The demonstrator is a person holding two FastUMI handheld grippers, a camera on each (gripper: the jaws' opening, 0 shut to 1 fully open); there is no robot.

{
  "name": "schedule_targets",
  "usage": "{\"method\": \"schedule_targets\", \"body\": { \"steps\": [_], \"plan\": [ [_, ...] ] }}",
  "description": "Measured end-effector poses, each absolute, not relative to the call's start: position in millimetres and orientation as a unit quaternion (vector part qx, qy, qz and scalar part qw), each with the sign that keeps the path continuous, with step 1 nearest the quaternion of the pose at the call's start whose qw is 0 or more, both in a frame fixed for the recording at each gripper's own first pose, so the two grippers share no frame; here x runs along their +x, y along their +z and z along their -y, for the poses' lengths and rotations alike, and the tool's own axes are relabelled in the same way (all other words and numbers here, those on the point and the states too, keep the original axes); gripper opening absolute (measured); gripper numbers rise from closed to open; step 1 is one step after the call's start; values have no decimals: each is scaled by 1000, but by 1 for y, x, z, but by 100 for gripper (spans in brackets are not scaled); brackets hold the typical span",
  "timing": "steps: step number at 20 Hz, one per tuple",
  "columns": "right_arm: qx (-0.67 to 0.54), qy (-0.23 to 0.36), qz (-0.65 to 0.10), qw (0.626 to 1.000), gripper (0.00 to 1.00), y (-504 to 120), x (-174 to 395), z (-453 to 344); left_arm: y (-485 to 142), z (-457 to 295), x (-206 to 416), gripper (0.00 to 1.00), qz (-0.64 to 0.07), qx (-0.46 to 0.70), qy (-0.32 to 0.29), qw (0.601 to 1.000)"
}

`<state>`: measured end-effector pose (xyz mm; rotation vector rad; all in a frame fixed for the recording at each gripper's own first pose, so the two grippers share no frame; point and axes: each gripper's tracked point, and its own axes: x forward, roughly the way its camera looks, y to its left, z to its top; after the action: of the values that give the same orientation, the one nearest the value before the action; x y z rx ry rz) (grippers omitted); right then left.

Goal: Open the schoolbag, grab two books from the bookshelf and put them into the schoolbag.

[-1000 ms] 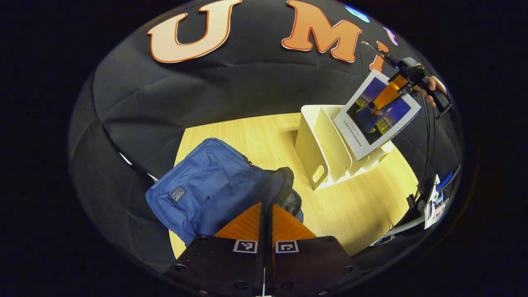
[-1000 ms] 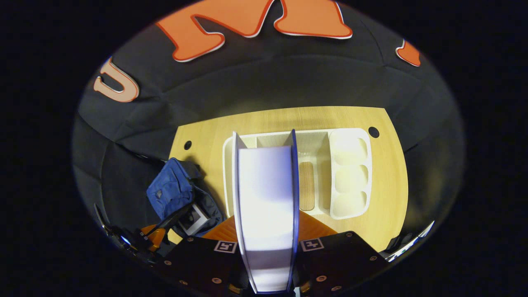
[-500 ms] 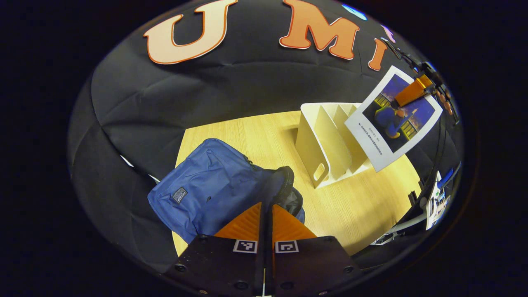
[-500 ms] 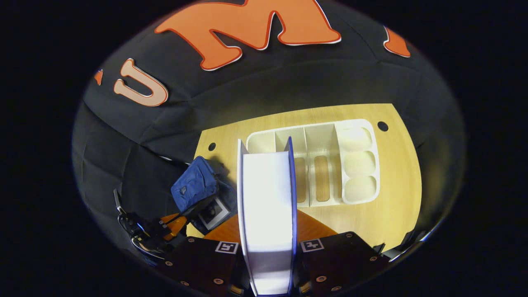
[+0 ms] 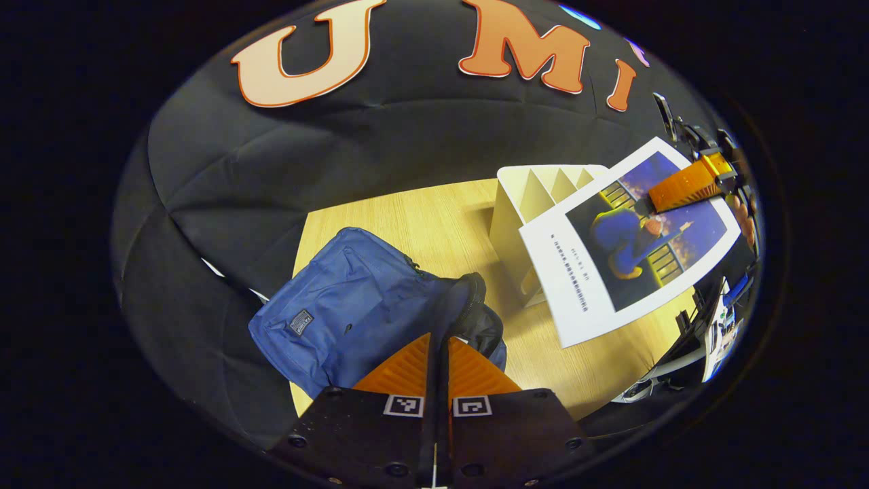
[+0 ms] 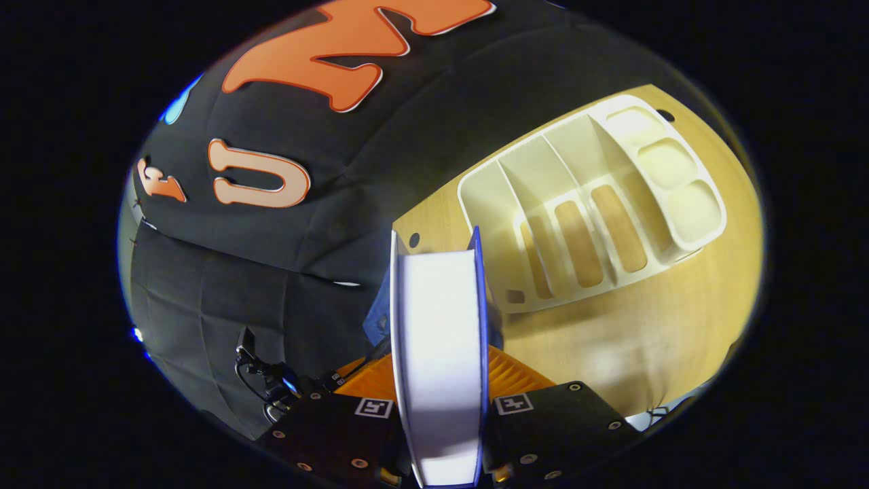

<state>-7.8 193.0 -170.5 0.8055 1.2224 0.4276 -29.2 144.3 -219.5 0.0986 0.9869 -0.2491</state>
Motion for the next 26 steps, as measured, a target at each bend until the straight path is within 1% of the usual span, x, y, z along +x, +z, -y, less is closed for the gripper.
{"method": "schedule_targets", "body": {
  "steps": [1, 3, 5, 8, 11, 15, 18, 20, 22, 24, 26],
  "plan": [
    [378, 200, -553, 715, 39, -174, -16, -201, -216, -143, -29, 2, -473, 46, -120, 871],
    [394, 202, -552, 707, 40, -186, -29, -215, -213, -149, -26, 1, -473, 54, -115, 872],
    [407, 184, -548, 708, 39, -202, -38, -222, -207, -148, -23, 2, -474, 44, -114, 872],
    [468, 163, -531, 688, 40, -211, -41, -241, -206, -151, -20, 2, -475, 39, -109, 872],
    [461, 138, -531, 697, 40, -237, -57, -263, -211, -148, -12, 2, -476, 37, -109, 872],
    [471, 129, -542, 684, 40, -258, -68, -296, -211, -147, -11, 2, -474, 40, -113, 872],
    [478, 126, -550, 673, 40, -276, -68, -327, -204, -142, -23, 2, -476, 45, -130, 869],
    [492, 127, -561, 654, 40, -288, -72, -351, -204, -141, -25, 2, -473, 63, -145, 867],
    [503, 125, -564, 643, 40, -302, -71, -368, -206, -142, -29, 2, -474, 68, -151, 864],
    [506, 110, -552, 654, 40, -312, -67, -372, -210, -141, -28, 2, -479, 55, -156, 862],
    [510, 106, -537, 663, 40, -318, -58, -381, -206, -146, -31, 2, -478, 66, -161, 861]
  ]
}}
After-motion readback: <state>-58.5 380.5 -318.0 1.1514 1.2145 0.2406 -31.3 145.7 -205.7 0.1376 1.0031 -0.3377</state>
